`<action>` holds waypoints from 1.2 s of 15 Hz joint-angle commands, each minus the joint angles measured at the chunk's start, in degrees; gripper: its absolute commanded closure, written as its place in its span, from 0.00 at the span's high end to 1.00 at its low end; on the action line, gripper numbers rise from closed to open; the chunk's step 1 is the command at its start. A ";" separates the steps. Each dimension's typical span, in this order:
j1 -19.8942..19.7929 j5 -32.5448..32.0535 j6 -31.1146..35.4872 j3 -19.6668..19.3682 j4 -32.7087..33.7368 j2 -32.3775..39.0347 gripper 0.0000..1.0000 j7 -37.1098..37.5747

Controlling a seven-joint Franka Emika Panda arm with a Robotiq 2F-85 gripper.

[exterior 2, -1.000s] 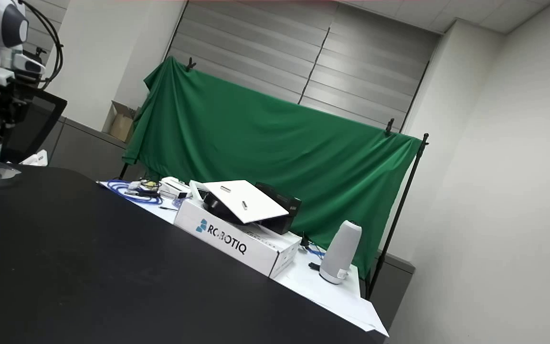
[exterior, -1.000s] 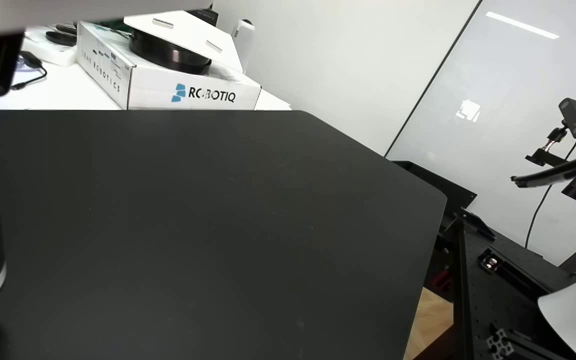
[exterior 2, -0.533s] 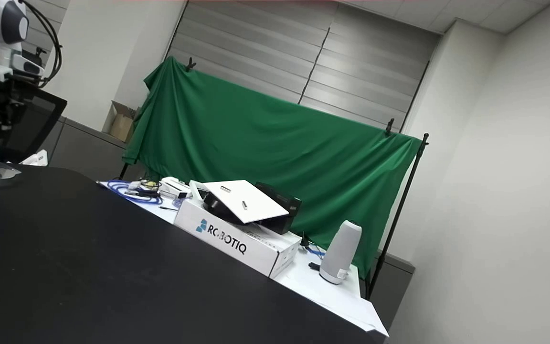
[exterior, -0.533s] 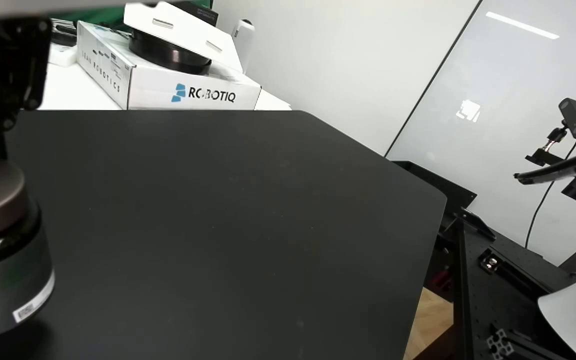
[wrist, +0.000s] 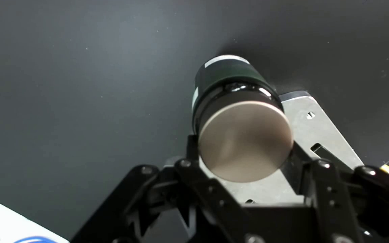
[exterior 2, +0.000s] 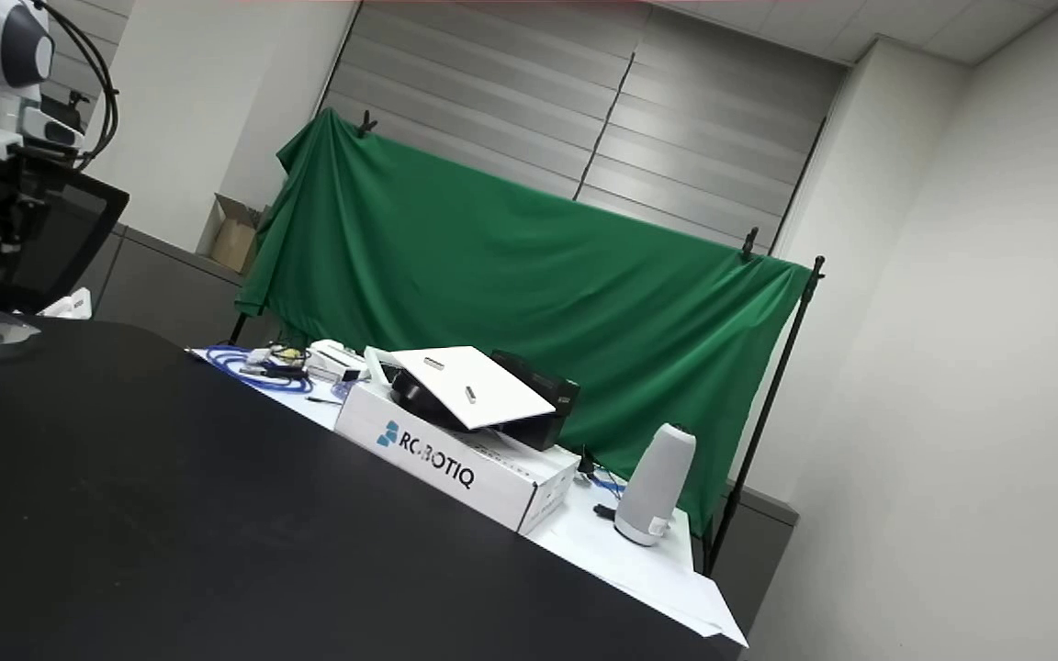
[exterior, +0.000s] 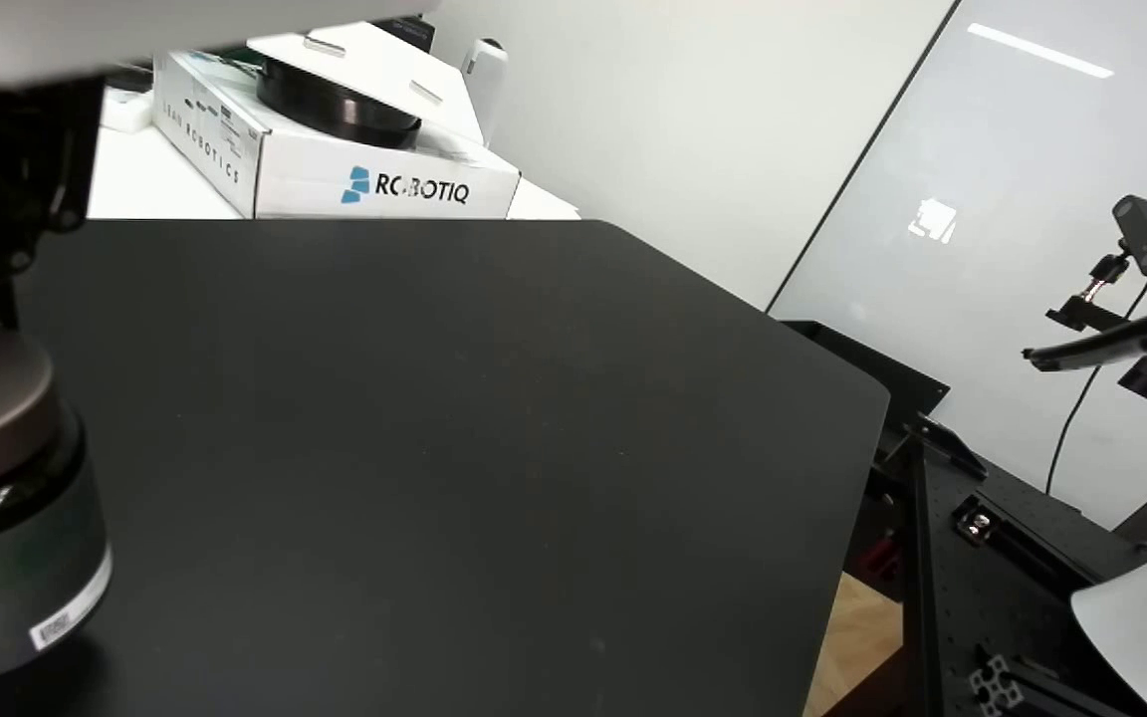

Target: Move the bottle to the back of the table then move it to the left and set it on top of the silver object

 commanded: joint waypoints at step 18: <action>-1.71 1.65 -0.36 0.50 17.28 10.47 0.35 -6.05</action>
